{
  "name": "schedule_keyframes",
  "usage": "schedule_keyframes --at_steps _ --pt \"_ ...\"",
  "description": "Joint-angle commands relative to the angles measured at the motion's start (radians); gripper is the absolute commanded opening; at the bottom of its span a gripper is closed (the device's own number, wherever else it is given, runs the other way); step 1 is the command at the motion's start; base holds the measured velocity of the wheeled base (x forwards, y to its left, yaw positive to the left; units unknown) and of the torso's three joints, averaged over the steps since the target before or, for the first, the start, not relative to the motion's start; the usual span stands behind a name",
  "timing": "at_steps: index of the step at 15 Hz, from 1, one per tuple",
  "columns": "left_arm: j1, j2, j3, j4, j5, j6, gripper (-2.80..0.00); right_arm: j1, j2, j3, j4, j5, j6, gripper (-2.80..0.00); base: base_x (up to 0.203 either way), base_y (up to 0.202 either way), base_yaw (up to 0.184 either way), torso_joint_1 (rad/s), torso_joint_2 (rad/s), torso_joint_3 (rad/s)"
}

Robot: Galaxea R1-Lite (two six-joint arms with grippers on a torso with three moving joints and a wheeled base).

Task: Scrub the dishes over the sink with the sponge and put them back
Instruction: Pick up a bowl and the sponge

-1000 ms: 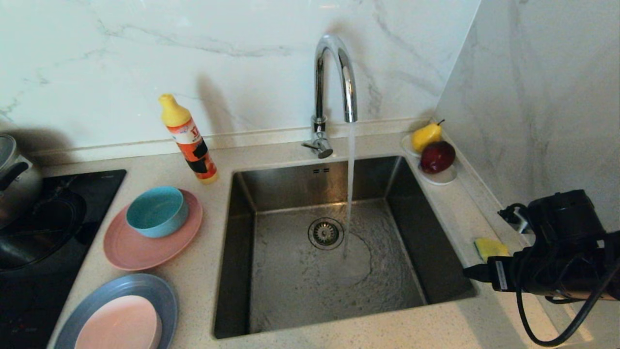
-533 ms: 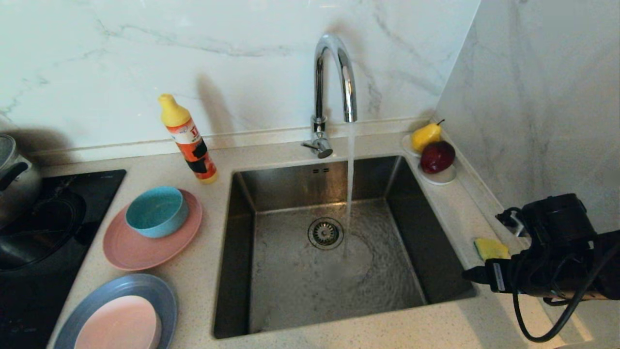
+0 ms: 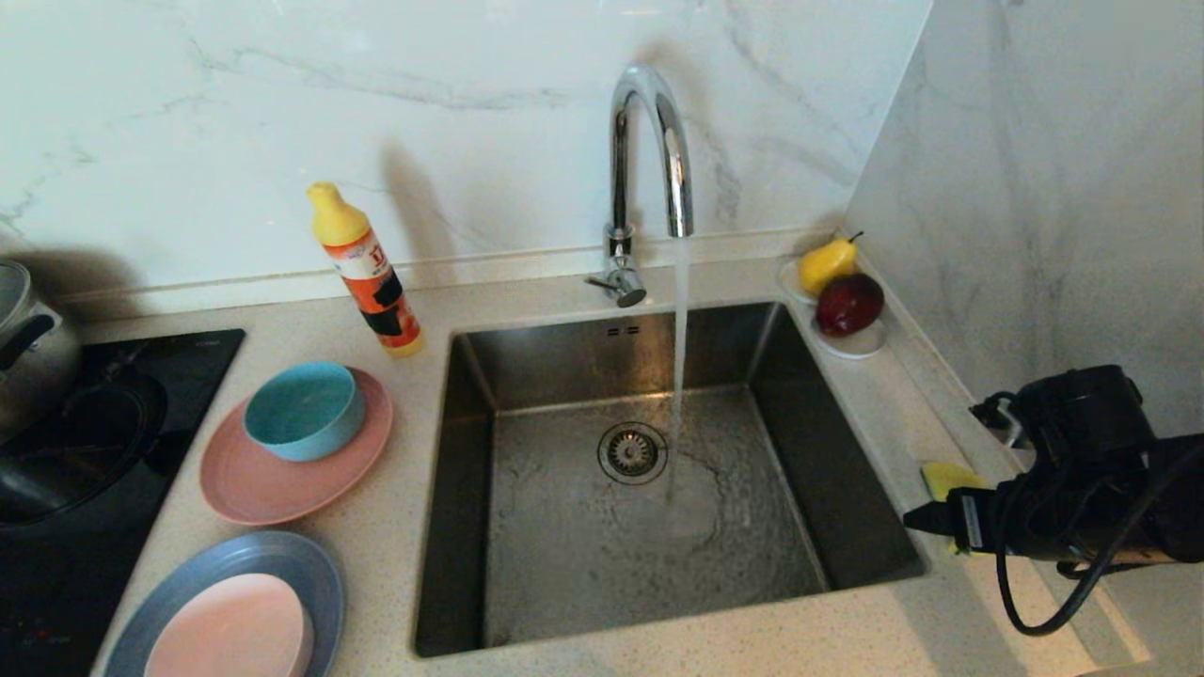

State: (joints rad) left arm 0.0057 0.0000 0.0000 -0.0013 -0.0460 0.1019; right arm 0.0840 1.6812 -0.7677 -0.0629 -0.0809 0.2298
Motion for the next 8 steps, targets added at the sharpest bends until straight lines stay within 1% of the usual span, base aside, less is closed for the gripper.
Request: schedule_keyframes --at_steps 1,2,3,8 --pt "0.0 0.002 0.011 0.0 0.0 0.001 -2.8 -0.003 0.015 -0.001 -0.002 0.0 0.0 0.0 0.0 0.0 0.0 0.0 0.0 0.0" --pt "0.0 0.002 0.011 0.0 0.0 0.001 -2.8 -0.003 0.011 -0.004 -0.002 -0.002 0.0 0.0 0.0 0.0 0.0 0.0 0.0 0.0" --pt "0.0 0.002 0.011 0.0 0.0 0.001 -2.8 -0.003 0.009 -0.007 -0.002 -0.002 0.0 -2.8 0.0 0.0 0.0 0.0 0.0 0.0" --pt "0.0 0.002 0.012 0.0 0.0 0.001 -2.8 -0.003 0.017 -0.007 0.0 0.0 0.003 -2.8 0.0 0.0 0.0 0.0 0.0 0.0"
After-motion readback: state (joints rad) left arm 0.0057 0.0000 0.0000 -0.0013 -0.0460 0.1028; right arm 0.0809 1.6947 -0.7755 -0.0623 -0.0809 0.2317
